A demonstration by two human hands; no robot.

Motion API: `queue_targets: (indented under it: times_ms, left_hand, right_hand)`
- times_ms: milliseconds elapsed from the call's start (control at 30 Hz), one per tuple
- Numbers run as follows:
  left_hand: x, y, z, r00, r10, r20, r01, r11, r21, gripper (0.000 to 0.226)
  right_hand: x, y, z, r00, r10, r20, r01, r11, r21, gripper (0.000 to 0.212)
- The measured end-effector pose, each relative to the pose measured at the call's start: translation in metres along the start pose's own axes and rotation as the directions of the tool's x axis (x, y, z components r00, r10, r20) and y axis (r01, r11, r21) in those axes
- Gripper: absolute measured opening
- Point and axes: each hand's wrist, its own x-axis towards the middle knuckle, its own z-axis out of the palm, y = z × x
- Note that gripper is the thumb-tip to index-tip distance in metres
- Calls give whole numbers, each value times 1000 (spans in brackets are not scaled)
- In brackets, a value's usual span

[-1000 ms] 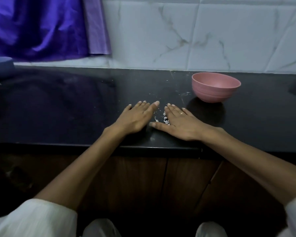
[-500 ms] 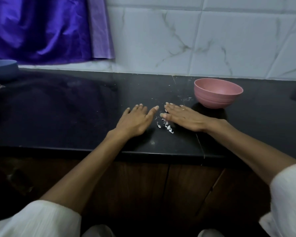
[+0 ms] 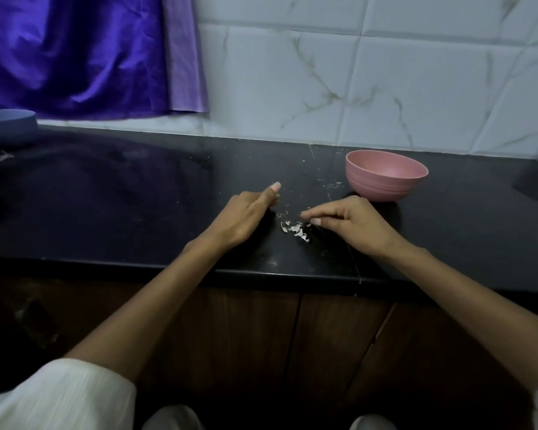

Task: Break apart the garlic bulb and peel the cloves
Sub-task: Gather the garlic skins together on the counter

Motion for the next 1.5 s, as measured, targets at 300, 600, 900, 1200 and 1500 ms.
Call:
queue_targets:
  times_ms: [300,600,900,1200,1500]
  left_hand:
    - [-25,3,13,979,-51,200,-57,863,502,61]
    - [-30,22,15,994,67,87,-74,995,74,50]
    - [17,11,8,983,-94,160,51,966,252,46]
    - [-1,8,-7,987,37,157,-57,990,126,53]
    - [-8,19,19,968,103,230,-150,969,195,47]
  right_hand:
    - [-33,-13,0,915,288,284,-108,851,-514,110]
    - [-9,-5,1,922,271,277,-146,905,-401,107]
    - [34,19,-3,922,278,268,-95,836,-541,104]
    - [-15,8,-16,949,153,276,-160,987,4,72]
    - [-5,9,0,960,131,249,-123,991,-49,67]
